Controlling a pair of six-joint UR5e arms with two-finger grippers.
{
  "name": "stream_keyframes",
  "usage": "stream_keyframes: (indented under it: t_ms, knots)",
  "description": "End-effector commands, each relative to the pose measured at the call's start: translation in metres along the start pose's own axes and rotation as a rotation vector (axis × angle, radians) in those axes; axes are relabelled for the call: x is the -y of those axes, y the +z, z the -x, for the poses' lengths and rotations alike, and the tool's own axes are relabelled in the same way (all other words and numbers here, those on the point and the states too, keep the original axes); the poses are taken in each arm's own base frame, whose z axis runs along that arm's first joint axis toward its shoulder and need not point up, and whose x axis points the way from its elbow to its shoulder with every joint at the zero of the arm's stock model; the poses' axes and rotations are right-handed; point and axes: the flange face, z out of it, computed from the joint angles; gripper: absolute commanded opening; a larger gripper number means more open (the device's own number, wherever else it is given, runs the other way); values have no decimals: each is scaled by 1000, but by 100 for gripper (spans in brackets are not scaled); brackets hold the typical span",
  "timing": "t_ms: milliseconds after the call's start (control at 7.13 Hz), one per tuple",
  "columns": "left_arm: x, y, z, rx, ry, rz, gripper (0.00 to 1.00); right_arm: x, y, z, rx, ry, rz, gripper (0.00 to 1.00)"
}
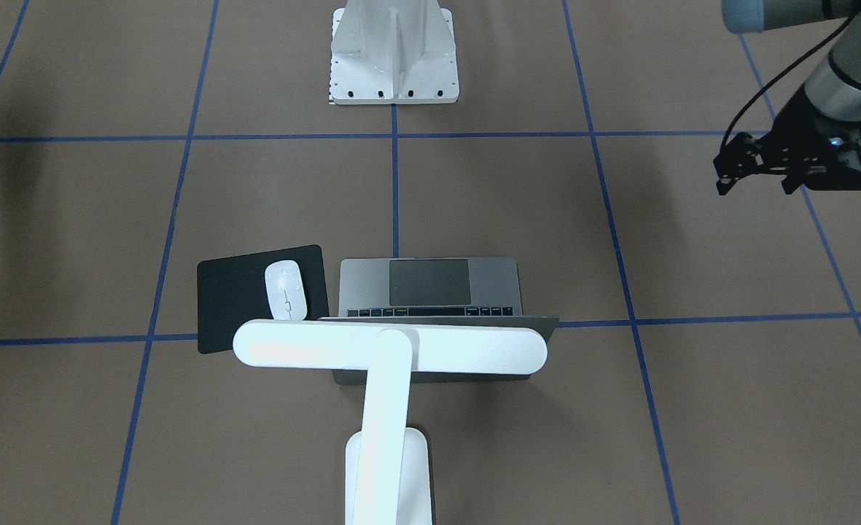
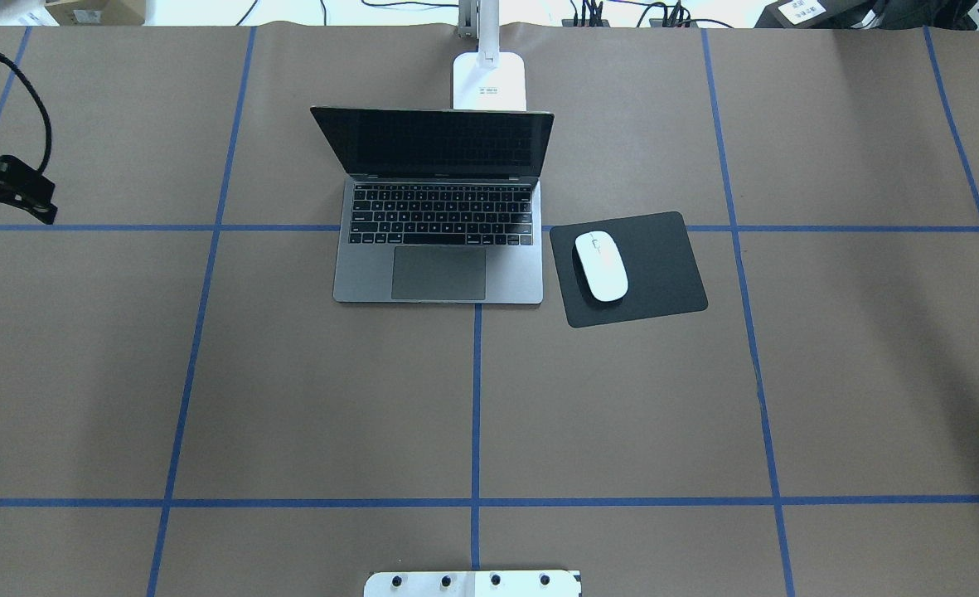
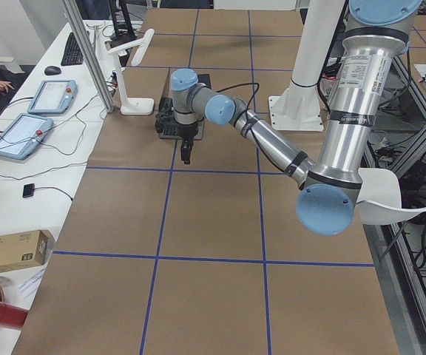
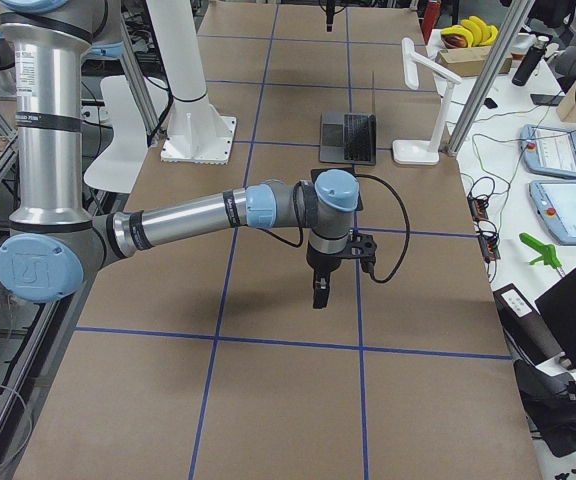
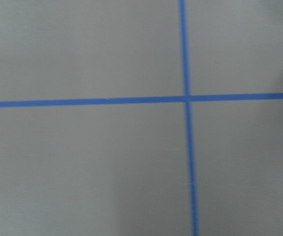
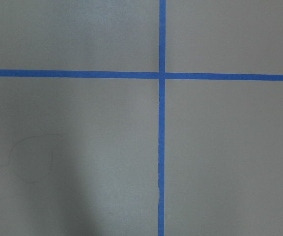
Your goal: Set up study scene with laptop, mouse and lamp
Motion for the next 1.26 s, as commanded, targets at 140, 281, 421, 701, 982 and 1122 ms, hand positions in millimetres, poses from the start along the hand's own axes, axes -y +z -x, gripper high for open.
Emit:
stream_keyframes:
  t_ms: [140,281,421,701,982,1122]
  knots:
    - [24,8,143,40,96,33,99,4,2,1,3,-7,-2,100]
    - [26,14,197,43,117,55,99,7,2,0,1,-6,-1,100]
    - [29,18,243,48,149,39,99,9,4,0,2,-3,3,100]
    - [0,46,329,45,185,37,99,11,20,-11,0,20,35,100]
    - [-31,60,376,42,218,33,99,11,21,-13,0,26,38,100]
    - [-37,61,377,5,225,27,99,10,22,-11,24,24,44,100]
